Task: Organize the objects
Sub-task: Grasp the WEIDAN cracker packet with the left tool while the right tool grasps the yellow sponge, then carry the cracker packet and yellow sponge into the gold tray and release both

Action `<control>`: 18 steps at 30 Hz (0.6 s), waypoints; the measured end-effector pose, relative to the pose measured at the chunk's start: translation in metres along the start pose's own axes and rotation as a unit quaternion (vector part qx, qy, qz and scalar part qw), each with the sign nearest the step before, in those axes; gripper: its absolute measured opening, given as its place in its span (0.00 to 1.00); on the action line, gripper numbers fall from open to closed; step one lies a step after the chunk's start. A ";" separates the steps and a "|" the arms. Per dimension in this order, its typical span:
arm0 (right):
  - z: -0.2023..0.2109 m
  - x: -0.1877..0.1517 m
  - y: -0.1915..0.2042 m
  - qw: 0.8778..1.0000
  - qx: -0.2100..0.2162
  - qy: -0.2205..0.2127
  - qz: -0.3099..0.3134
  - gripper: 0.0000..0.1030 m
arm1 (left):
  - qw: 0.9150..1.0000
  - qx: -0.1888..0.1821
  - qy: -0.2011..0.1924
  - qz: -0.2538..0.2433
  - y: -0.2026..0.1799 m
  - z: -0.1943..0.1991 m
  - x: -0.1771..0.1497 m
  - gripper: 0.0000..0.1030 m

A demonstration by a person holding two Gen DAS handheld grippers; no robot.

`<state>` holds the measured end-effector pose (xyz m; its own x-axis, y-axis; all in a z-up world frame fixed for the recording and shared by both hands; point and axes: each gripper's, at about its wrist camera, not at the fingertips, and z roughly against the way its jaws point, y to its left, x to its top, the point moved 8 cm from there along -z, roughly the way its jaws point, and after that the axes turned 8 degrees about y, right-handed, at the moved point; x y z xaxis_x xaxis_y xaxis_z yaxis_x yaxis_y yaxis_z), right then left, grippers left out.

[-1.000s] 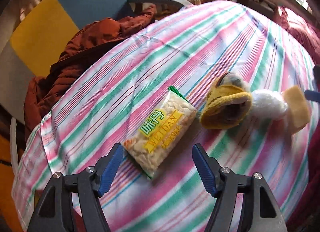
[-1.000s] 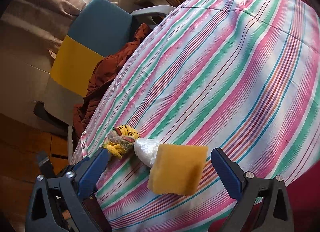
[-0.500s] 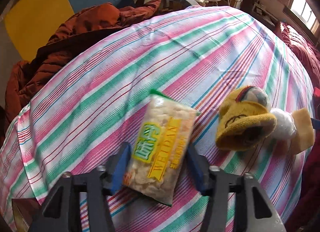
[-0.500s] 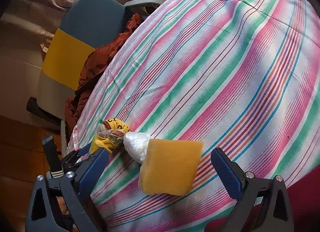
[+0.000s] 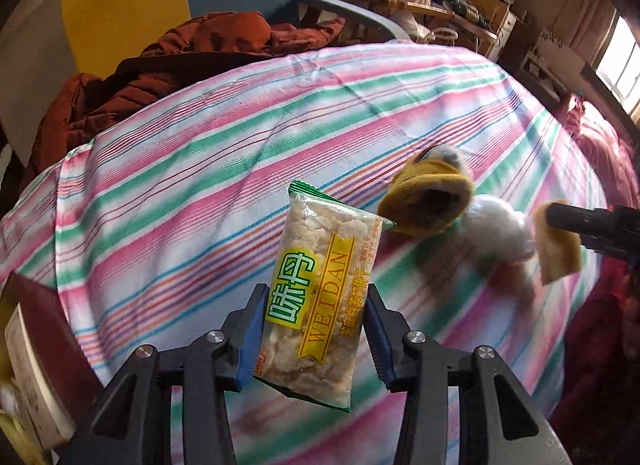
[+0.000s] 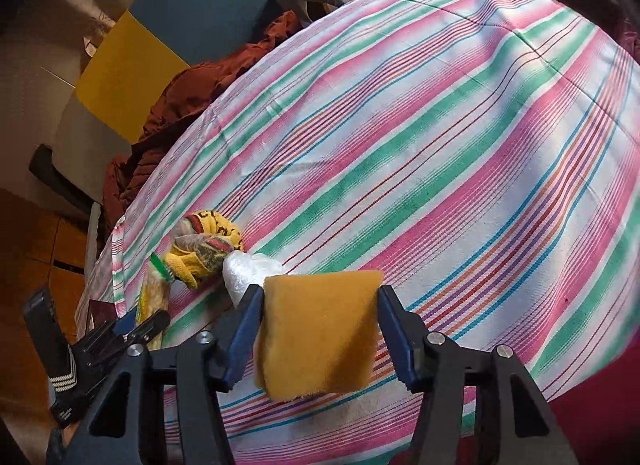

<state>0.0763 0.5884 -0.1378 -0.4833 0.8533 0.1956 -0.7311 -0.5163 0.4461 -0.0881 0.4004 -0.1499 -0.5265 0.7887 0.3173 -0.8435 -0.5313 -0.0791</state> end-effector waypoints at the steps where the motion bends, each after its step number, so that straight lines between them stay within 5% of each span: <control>1: 0.004 0.001 0.001 1.000 0.000 -0.009 0.002 0.56 | 1.000 -0.003 -0.008 0.007 -0.001 0.008 -0.004 0.45; 18: 0.054 0.008 0.038 0.989 0.021 -0.127 0.071 0.56 | 0.990 0.026 -0.119 0.075 0.023 0.108 -0.072 0.45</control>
<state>0.0710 0.5798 -0.0718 -0.4383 0.7660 0.4702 -0.6415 -0.6330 0.4334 -0.0583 0.2979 -0.0721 -0.6009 0.6080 0.5189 -0.7476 -0.6572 -0.0957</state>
